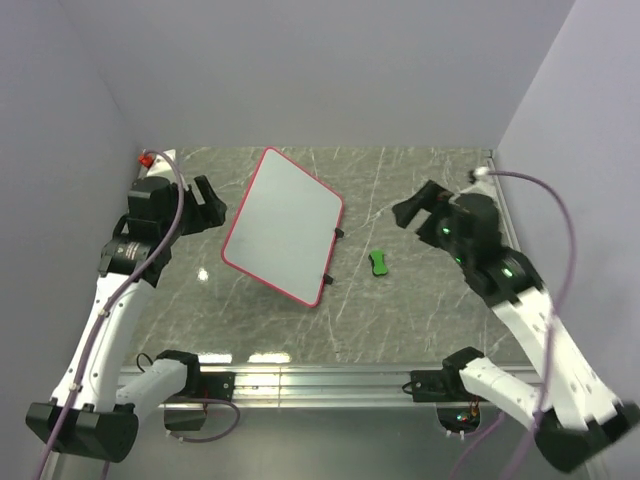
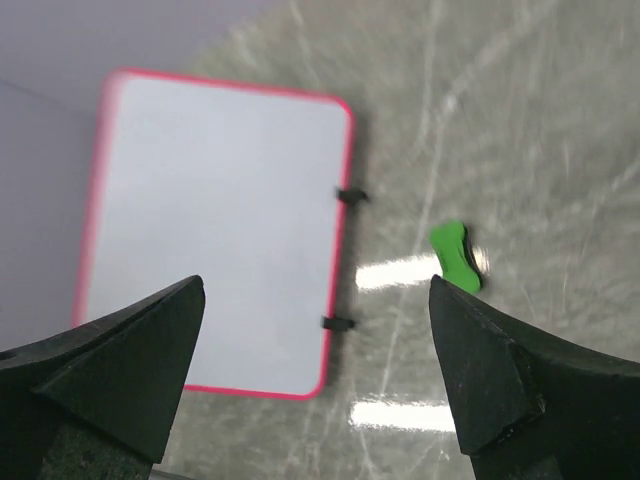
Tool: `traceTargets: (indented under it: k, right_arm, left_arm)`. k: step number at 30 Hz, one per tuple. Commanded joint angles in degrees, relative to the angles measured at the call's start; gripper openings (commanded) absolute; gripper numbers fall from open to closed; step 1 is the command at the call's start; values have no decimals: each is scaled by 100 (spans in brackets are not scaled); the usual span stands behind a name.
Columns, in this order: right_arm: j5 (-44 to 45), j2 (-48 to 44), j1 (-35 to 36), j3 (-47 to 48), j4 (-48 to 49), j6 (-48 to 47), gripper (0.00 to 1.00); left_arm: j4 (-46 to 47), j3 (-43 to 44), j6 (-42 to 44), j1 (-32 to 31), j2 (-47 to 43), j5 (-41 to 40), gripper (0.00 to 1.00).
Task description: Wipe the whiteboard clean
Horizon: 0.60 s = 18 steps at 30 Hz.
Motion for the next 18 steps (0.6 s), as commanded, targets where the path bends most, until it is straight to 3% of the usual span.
traceTargets:
  k: [1,8,18]
  right_arm:
    - [261,-929,10,312,-483,-595,100]
    - [172,-2292,-8,611,-941,-913,100]
    - [-91,-2504,1,796,-1442,-947,100]
  left_arm:
    - [-320,-78,-102,-34,-256,-853,83]
    - [-320,-588,-252,-26,-678,-1602,83]
    - [-135,-1116,-437,-26,-1039,-1760,84]
